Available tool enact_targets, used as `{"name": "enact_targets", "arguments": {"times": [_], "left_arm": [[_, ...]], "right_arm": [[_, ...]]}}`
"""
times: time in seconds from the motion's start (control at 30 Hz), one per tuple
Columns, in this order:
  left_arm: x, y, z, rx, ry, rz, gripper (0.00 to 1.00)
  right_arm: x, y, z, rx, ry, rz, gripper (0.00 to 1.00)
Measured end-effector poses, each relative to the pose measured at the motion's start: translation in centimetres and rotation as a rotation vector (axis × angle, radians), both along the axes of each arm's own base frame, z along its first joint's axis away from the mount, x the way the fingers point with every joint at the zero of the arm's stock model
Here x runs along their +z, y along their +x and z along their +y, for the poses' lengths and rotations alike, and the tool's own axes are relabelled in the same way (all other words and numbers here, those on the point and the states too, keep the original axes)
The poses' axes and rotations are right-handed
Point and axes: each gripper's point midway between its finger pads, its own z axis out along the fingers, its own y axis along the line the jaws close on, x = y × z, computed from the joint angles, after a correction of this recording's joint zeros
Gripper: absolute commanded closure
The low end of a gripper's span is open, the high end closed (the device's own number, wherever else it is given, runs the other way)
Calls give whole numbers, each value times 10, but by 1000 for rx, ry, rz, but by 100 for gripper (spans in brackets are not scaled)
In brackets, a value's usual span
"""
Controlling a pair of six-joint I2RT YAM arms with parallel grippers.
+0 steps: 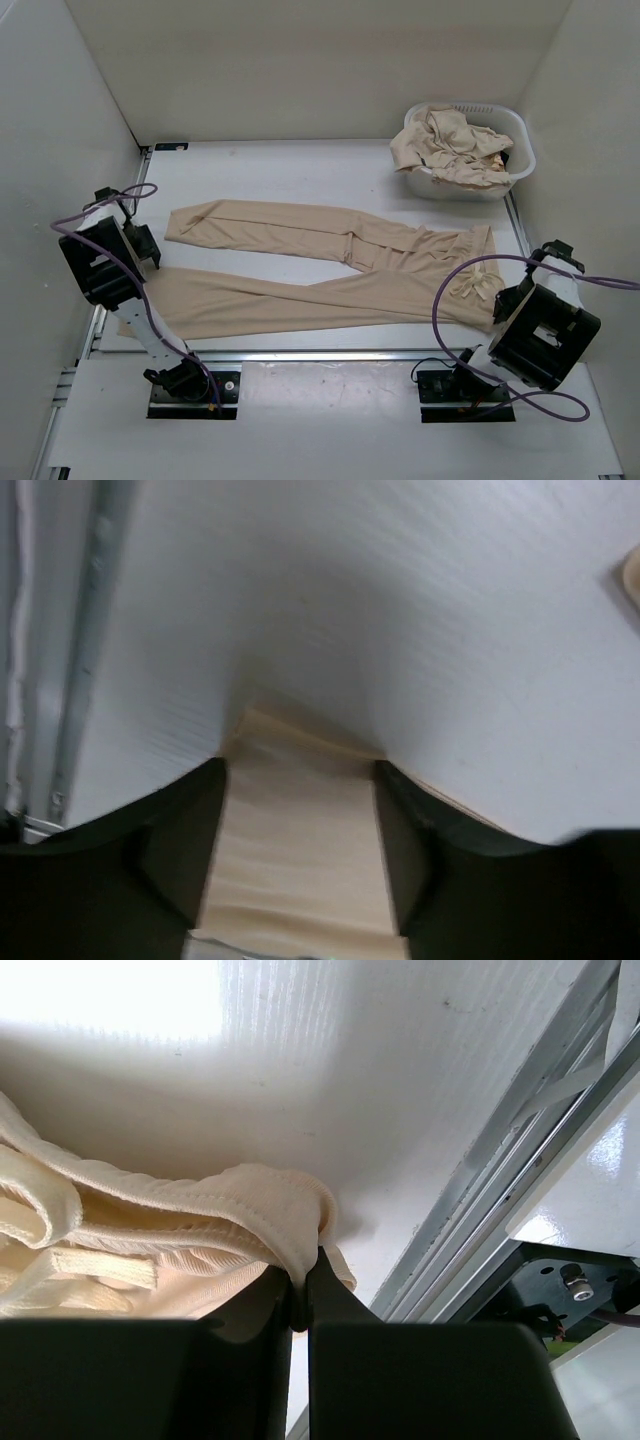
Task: Fold and stack the trousers
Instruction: Flatten the trousers out
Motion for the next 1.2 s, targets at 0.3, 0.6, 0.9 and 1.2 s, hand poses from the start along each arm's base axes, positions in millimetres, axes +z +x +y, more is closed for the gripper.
{"name": "enact_targets", "arguments": {"times": [0.3,0.6,0.9,1.2], "left_arm": [[-2,7,16,5,87,-1,86],[39,52,28,-19,171,-126,86],[212,66,31,-3,393,-537,86],[92,-62,17,105,305,-220,86]], "right_arm": [[3,0,0,1,1,2,100],[29,24,-10,3,-12,-72,100],[69,46,-18,2,-48,-179,100],[39,-6,0,0,-46,-43,100]]}}
